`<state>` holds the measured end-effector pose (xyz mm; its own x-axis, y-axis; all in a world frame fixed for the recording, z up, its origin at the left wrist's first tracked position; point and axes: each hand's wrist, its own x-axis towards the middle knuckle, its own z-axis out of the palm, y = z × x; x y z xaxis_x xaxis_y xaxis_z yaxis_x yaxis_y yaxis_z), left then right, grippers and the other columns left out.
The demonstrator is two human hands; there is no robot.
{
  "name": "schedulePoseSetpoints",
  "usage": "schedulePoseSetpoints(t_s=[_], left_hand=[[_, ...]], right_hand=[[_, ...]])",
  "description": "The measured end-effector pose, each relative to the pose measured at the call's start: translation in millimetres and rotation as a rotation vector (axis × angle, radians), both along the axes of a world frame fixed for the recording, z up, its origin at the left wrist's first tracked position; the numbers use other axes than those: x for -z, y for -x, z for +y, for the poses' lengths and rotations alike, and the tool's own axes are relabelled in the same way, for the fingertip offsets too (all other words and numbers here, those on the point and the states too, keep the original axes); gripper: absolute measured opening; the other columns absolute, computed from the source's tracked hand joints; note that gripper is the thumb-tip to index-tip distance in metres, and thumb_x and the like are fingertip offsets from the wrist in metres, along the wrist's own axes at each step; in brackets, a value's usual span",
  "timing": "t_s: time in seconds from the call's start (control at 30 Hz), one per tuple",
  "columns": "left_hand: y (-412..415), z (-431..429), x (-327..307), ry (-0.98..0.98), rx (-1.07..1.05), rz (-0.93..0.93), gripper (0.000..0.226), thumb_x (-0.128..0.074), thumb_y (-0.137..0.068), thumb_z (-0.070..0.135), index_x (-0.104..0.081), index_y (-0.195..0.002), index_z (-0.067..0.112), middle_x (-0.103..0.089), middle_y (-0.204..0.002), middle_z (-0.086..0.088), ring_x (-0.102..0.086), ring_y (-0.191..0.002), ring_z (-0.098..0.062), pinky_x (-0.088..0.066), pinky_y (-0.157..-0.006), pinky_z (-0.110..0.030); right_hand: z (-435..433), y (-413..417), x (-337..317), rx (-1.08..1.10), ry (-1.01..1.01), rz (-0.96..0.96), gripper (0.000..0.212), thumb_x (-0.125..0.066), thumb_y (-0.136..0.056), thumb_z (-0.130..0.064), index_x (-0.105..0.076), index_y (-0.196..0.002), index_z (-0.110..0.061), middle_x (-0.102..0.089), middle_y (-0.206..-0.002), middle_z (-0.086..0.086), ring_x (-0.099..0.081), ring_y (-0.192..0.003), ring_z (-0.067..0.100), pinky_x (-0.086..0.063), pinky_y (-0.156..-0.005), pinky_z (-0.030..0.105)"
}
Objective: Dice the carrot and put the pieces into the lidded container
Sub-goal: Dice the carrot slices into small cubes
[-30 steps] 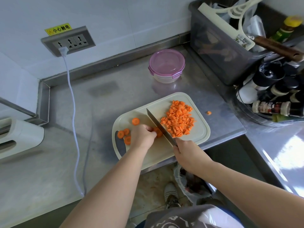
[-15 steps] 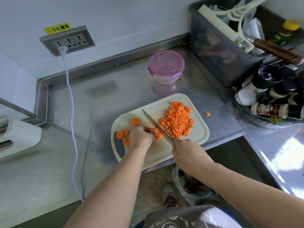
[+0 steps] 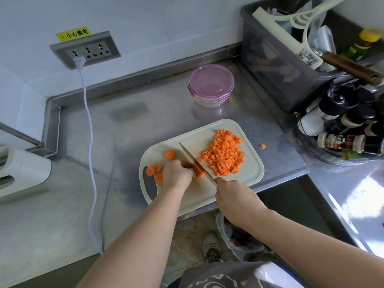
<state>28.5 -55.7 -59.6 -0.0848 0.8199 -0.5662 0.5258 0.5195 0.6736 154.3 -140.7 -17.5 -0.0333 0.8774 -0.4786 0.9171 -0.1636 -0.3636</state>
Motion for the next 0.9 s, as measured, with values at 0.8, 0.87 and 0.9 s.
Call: schedulePoseSetpoints(t_s=[0.8, 0.87, 0.9], left_hand=[[2, 1, 8, -0.005, -0.017, -0.013, 0.010, -0.072, -0.079, 0.018, -0.064, -0.077, 0.024, -0.072, -0.086, -0.006, -0.067, -0.090, -0.023, -0.055, -0.087, -0.041], [2, 1, 8, -0.004, -0.016, -0.014, 0.009, -0.072, -0.078, 0.017, -0.065, -0.078, 0.024, -0.072, -0.086, -0.005, -0.068, -0.089, -0.023, -0.055, -0.087, -0.041], [2, 1, 8, -0.002, -0.018, -0.017, 0.010, -0.072, -0.078, 0.017, -0.066, -0.078, 0.024, -0.072, -0.085, -0.005, -0.068, -0.089, -0.023, -0.055, -0.086, -0.041]], right_hand=[[3, -1, -4, -0.016, 0.049, -0.017, 0.022, -0.031, -0.100, -0.016, -0.048, -0.112, -0.010, -0.047, -0.088, 0.004, -0.048, -0.077, 0.021, -0.046, -0.071, 0.035], [3, -3, 0, -0.034, 0.066, -0.005, 0.020, -0.035, -0.098, -0.015, -0.047, -0.113, -0.011, -0.055, -0.089, 0.001, -0.056, -0.076, 0.020, -0.053, -0.073, 0.036], [2, -4, 3, -0.042, 0.074, -0.002, 0.020, -0.037, -0.097, -0.015, -0.046, -0.114, -0.013, -0.059, -0.089, 0.001, -0.059, -0.075, 0.021, -0.055, -0.073, 0.038]])
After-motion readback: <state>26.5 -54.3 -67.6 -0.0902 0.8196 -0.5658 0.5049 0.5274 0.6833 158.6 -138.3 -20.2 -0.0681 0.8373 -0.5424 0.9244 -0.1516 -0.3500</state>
